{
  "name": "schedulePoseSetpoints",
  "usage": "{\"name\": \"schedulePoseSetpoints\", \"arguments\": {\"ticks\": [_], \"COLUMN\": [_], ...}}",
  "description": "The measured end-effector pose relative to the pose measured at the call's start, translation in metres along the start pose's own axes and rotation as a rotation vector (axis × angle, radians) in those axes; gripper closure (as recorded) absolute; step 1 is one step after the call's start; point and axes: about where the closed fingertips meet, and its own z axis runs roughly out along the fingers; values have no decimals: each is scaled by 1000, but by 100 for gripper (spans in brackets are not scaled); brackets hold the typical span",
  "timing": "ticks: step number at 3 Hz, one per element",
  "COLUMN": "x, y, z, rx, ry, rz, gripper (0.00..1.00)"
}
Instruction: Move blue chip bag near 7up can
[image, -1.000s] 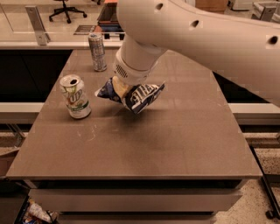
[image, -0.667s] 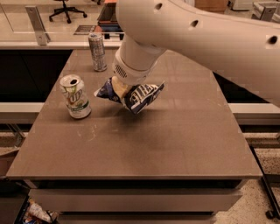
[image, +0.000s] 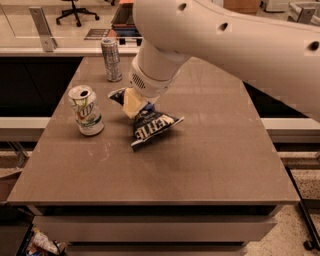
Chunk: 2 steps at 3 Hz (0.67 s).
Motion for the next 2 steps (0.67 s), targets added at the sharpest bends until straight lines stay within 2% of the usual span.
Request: {"name": "schedulePoseSetpoints", "arguments": {"ticks": [1,2], "x": [0,0], "y": [1,1], "z": [0,0], "rx": [0,0], "ry": [0,0], "rz": [-1,-1], "gripper": [0,0]}}
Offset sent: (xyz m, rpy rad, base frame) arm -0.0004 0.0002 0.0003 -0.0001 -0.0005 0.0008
